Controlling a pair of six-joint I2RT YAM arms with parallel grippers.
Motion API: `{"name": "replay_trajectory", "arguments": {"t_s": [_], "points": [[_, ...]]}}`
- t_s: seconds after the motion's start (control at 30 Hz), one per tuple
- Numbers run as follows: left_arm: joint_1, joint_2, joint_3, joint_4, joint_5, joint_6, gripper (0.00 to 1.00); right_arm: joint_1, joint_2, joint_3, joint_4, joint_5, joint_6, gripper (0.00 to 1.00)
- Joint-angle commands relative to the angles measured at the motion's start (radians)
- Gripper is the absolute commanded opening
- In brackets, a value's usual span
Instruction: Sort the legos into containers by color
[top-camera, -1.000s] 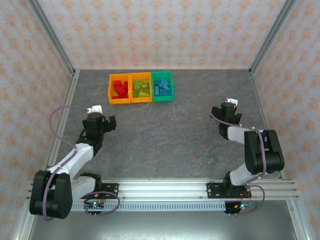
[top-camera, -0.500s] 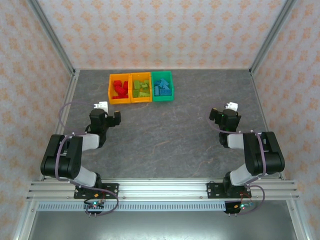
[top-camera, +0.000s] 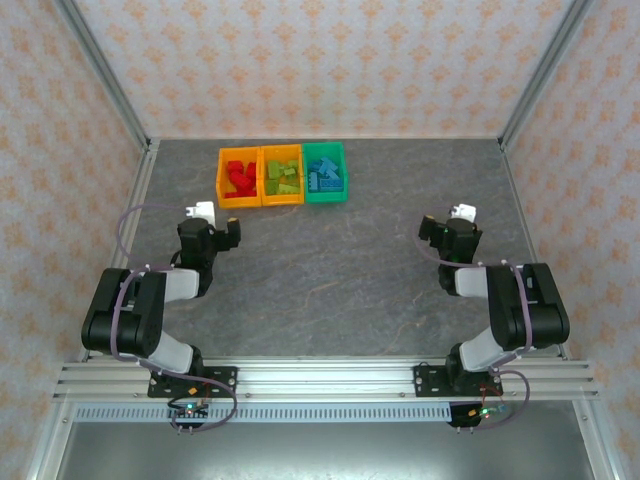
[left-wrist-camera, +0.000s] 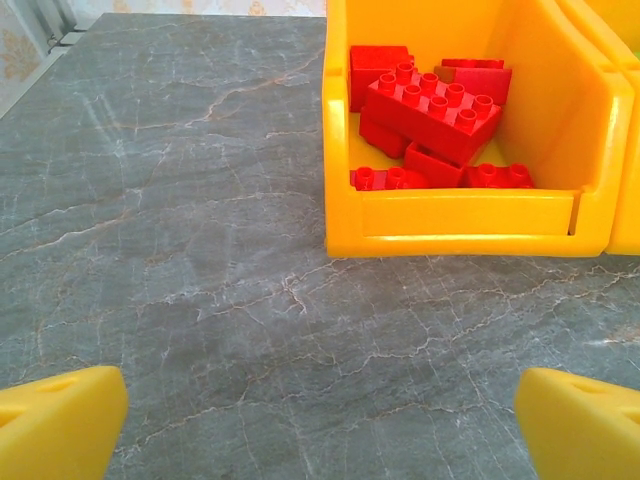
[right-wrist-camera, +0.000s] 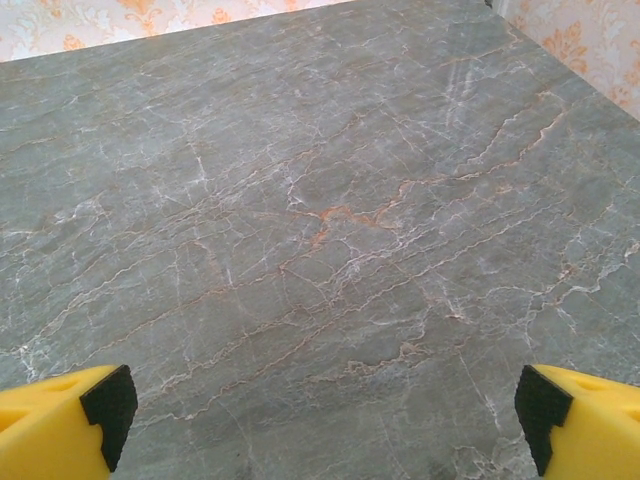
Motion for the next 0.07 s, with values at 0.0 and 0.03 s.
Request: {"name": "replay_trajectory", "arguments": {"t_s": [0.0,0.03], "points": [[-0.007,-0.002,-0.002,0.038,-0.027,0.014,1.00,-0.009,-0.008,-0.003,0.032,-0.015,-0.006,0.99],[-0.005,-0.003,-0.003,0.035,-0.027,0.014,1.00,-0.008,-0.008,-0.002,0.033,-0.014,-0.006,0.99]]}}
